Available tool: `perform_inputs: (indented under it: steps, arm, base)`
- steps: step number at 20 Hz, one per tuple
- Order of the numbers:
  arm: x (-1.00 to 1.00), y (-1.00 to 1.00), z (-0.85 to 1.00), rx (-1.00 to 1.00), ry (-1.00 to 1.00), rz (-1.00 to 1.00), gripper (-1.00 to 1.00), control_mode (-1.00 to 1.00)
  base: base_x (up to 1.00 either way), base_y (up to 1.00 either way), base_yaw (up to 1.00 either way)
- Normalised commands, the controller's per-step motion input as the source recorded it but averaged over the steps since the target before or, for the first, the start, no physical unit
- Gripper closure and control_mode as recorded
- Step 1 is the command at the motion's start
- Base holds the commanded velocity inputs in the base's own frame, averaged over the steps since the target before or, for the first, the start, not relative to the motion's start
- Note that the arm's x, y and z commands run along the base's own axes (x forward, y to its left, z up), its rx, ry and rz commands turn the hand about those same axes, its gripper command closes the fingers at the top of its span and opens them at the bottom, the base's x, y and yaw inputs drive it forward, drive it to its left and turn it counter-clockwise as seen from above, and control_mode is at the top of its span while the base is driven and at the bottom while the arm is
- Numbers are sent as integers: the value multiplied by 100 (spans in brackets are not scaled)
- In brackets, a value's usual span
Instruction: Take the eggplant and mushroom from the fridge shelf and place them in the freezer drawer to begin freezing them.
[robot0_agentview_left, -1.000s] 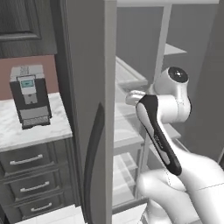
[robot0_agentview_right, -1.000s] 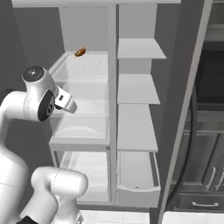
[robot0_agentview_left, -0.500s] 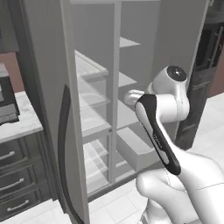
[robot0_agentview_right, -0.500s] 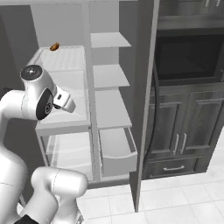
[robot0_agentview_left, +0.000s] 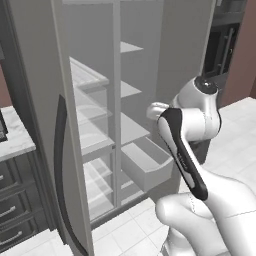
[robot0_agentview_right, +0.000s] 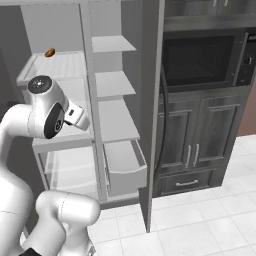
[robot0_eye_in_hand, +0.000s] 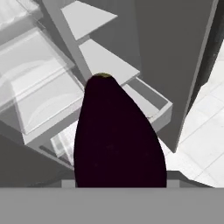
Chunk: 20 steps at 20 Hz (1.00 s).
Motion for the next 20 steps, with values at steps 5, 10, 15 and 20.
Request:
perform_inputs:
  steps: [5,10,15,20]
  arm:
    - [22,-30,-24,2,19,-8,100,-100]
    - [57,-24,-56,0,30,-5,100,-100]
    - [60,-25,-58,2,23,-2,100,-100]
    - [44,-20,-40,1,10,0,100,-100]
  base:
    - [0,0,0]
    - [0,0,0]
    - [0,0,0]
    - [0,0,0]
